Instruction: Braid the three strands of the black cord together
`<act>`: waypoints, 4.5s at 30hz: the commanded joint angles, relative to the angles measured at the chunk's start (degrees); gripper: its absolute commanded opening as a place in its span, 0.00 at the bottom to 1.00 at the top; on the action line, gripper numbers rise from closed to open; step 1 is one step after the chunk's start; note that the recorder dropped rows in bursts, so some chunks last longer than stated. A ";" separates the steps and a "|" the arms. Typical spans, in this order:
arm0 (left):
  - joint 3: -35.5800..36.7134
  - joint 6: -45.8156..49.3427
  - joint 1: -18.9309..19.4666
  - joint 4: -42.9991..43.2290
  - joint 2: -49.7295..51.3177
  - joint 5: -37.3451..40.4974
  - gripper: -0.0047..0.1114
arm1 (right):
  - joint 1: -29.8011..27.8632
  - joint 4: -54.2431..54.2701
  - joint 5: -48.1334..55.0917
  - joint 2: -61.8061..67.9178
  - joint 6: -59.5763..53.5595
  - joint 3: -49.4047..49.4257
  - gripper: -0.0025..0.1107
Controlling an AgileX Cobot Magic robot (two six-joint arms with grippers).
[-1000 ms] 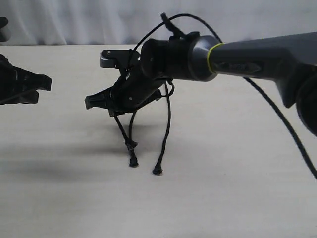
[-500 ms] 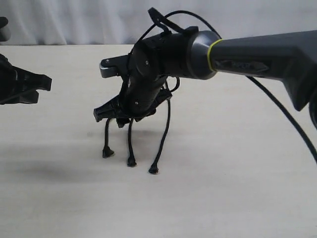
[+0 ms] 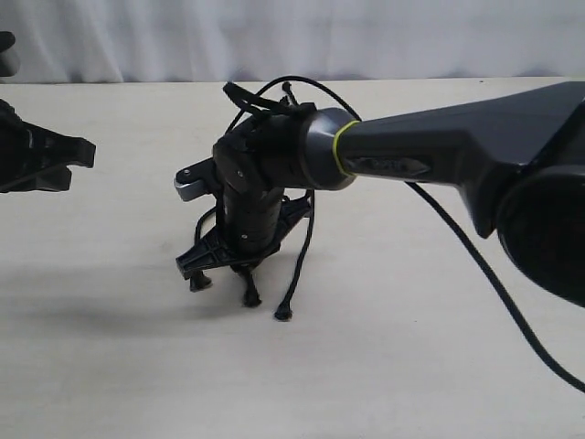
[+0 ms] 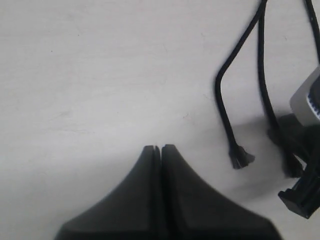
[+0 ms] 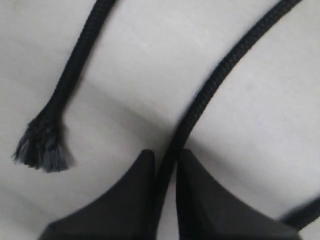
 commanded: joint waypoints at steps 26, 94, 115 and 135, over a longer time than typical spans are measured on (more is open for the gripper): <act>1.89 -0.01 -7.71 -2.91 0.03 -4.02 0.04 | -18.48 0.47 6.00 -8.03 -0.24 10.46 0.09; -48.59 -7.82 -22.50 23.18 46.09 27.89 0.04 | -42.13 17.71 -3.21 -25.97 -16.92 28.96 0.48; -43.66 -7.59 -25.84 6.20 52.09 18.70 0.04 | -42.13 23.41 -4.25 -25.97 -21.46 28.96 0.48; -37.20 -3.90 -12.79 5.55 29.62 22.00 0.41 | -18.30 19.40 -8.10 -25.06 -26.73 28.96 0.48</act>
